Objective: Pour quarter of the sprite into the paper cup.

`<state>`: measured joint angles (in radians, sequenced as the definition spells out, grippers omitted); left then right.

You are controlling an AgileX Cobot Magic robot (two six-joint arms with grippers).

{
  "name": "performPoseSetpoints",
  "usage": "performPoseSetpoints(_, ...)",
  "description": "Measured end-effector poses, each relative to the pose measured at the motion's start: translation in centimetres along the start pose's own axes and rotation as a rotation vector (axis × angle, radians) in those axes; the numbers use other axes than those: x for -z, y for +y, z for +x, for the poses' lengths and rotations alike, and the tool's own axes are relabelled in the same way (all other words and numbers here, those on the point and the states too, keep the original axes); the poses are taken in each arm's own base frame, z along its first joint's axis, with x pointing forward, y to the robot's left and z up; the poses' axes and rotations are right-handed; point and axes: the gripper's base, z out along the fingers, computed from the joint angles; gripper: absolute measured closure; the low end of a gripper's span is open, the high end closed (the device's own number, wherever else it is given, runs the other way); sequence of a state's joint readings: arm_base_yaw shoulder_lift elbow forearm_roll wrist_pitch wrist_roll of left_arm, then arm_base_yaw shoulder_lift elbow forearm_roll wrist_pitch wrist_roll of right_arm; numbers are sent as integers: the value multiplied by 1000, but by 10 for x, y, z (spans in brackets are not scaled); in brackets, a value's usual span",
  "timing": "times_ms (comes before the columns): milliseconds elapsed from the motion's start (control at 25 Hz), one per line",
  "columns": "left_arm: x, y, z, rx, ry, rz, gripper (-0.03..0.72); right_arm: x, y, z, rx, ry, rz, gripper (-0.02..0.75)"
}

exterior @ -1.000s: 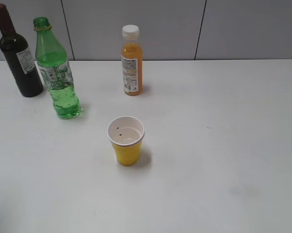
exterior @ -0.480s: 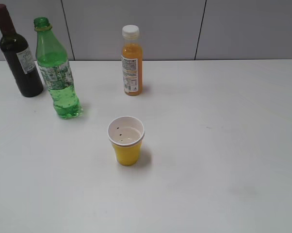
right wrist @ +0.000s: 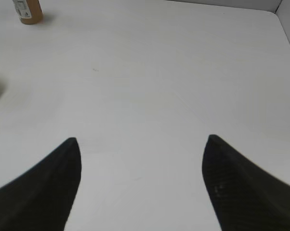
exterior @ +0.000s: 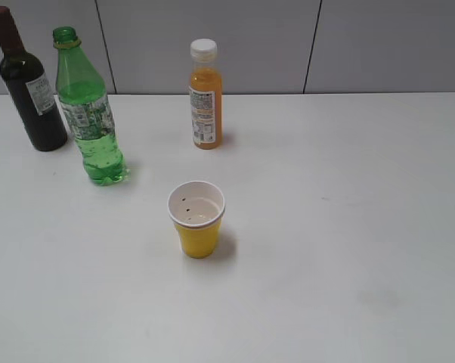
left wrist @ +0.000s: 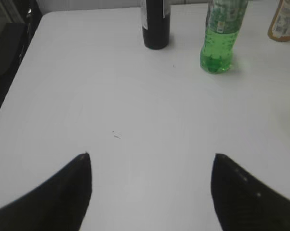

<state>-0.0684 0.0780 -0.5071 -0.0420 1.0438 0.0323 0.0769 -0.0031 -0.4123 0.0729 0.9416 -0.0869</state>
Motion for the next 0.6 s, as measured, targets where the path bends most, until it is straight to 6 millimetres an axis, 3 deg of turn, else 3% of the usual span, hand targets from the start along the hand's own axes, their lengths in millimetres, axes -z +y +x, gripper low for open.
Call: performPoseSetpoints(600, 9, 0, 5, -5, -62, -5, 104, 0, 0, 0, 0, 0, 0, 146)
